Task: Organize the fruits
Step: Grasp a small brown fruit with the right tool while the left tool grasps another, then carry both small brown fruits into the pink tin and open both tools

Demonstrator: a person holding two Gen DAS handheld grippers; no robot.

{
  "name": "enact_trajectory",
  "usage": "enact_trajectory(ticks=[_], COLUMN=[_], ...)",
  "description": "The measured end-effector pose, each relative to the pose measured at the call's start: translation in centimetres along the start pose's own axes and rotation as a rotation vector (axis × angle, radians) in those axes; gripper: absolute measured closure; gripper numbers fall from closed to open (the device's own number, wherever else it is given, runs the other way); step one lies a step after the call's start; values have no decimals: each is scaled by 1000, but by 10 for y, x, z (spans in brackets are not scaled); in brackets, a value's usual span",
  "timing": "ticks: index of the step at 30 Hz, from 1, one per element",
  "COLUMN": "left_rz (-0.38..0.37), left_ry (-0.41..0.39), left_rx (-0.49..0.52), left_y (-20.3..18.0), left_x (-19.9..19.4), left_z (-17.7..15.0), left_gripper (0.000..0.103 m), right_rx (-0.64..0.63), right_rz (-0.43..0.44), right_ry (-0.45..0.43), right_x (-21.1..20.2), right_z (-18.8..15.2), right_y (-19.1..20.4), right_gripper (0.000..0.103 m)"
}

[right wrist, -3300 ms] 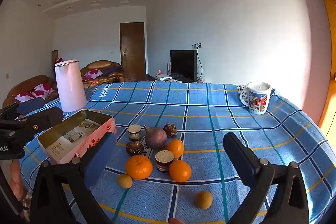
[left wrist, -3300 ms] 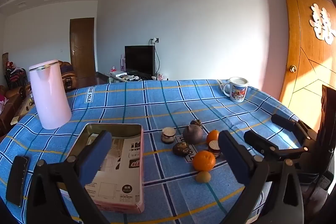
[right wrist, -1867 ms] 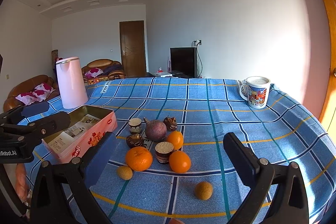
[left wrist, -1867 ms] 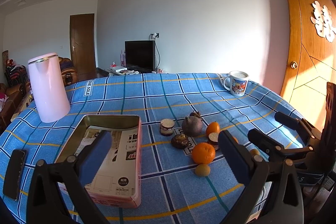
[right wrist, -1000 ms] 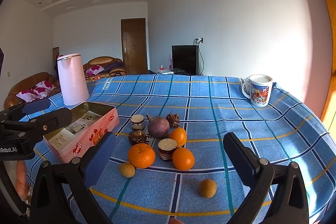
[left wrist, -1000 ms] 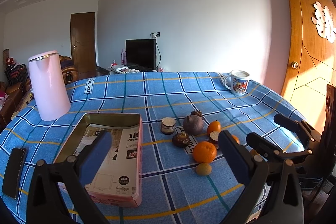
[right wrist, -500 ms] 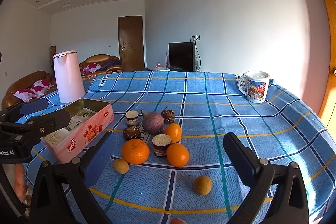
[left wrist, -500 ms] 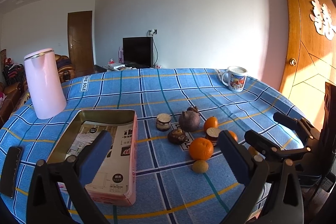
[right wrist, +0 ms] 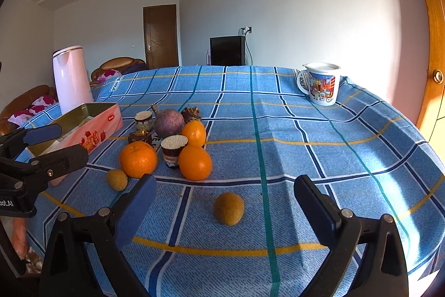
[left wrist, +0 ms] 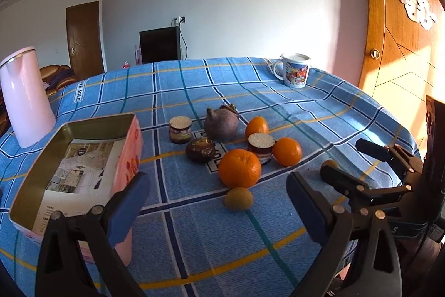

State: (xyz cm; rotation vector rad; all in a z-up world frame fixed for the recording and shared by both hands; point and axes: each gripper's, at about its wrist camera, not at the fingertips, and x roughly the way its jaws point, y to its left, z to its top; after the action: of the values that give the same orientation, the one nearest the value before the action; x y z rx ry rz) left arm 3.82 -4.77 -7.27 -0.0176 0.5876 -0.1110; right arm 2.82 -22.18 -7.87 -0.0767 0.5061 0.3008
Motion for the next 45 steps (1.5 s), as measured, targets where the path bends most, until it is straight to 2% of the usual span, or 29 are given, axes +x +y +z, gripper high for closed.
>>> enact_trajectory(ticks=[2,3,6,8,12,14,15,17,18,26,35,45], left_rz=[-40,-50,-77,-91,-129,-131,-134,-148,-153,-161,-90,4], left_ry=[43,60,97,116,155,162,160,161,162,125,-1,-82], left_rx=[-12,-15,-27,-40,-58,-47,-41,-44,-45,-50,-20,-30], left_y=[-2,-3,-4,-4,-3,-5,-6,-4,-3,5,16,39], left_x=[11,16,27,32,41,43,42,42,42,31,-2,-26], left_z=[-4,-5,-8,-9,-11,-12,-12,-12,-12,-13,-1,7], left_gripper=[19,20,34,42,53,58,61,73,74,74,74,74], right_rx=[-3,-3,7,15,16,4,0,-4,-1,-21,-41,-86], right_rz=[17,25,42,58,71,71,72,81,89,136,196,268], right_ry=[28,40,74,91,102,103,103,102,100,61,-13,-66], right_x=[6,9,18,22,26,26,27,26,26,17,4,-1], right_z=[-3,-5,-10,-13,-15,-15,-15,-14,-14,-8,10,37], right_y=[-1,-1,-4,-6,-9,-8,-8,-7,-7,4,25,59], right_gripper=[20,23,35,49,60,72,75,76,76,76,76,76])
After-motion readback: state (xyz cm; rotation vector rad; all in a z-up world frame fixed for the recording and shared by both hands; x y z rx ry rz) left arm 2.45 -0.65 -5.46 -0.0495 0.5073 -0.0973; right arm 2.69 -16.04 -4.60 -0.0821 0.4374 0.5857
